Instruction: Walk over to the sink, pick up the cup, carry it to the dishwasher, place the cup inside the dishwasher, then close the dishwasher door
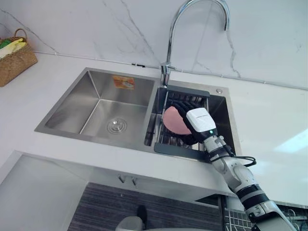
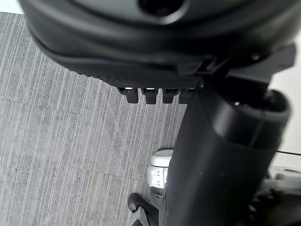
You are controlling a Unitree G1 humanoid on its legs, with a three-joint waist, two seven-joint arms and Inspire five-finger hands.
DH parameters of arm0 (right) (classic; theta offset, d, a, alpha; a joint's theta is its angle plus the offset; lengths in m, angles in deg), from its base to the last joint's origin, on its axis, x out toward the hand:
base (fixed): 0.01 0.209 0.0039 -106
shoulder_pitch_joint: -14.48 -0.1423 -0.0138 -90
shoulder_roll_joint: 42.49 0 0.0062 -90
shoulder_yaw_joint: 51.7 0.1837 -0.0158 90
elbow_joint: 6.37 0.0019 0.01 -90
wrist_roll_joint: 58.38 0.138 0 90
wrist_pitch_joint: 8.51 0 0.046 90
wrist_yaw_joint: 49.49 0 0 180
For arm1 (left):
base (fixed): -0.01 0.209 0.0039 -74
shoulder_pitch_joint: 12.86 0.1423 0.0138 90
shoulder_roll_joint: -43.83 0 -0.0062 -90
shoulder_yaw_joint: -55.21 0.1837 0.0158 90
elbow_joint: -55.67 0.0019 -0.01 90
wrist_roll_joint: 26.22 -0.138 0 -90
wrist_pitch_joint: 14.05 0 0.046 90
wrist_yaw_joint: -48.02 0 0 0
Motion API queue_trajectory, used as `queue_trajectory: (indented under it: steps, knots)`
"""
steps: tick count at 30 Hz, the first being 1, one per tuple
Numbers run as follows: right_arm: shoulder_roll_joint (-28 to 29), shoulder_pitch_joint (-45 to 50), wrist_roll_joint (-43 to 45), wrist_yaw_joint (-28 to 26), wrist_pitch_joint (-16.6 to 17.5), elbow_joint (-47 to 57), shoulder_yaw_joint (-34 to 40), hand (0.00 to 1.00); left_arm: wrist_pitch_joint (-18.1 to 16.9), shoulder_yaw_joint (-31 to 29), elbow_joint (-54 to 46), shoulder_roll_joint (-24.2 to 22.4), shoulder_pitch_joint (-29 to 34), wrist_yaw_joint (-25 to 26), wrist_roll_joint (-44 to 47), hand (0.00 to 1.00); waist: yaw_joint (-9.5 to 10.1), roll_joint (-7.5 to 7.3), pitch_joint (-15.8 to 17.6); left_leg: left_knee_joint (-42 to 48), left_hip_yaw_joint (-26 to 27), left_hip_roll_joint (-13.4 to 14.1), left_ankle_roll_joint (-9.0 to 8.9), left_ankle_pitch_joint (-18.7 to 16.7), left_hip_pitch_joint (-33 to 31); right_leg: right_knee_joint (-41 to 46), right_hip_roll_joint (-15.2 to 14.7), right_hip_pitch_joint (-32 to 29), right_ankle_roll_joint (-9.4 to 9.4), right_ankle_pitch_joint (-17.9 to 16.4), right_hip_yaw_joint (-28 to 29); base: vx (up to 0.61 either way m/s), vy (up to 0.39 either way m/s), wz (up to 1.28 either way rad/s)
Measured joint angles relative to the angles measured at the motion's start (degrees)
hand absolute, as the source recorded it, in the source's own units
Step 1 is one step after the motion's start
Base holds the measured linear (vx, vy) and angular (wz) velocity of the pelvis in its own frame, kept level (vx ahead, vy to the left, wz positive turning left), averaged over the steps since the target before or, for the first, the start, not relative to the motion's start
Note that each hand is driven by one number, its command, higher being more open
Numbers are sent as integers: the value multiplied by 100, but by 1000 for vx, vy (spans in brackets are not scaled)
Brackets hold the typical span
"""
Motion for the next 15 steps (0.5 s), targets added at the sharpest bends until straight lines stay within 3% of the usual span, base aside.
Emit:
queue_trajectory:
  steps: [7,9,15]
  knots:
    - [-245,-25,-87,301,366,-120,-28,0,-122,9,8,-2,5,-12,-215,100,-3,-9,-6,0,-5,15,0,3,0,-15,19,0,-6,-3,2,0,0,0]
    - [-177,-57,-221,838,370,-183,-7,0,-124,12,8,-7,3,-15,-213,100,-6,1,0,0,-6,18,0,5,-5,-28,26,0,-7,-3,0,0,0,0]
    - [-177,-179,-331,906,420,-304,-27,0,-156,10,7,-5,1,-25,-213,100,2,-4,-1,1,-11,7,31,29,-24,-48,28,21,-5,-2,-28,23,-12,2]
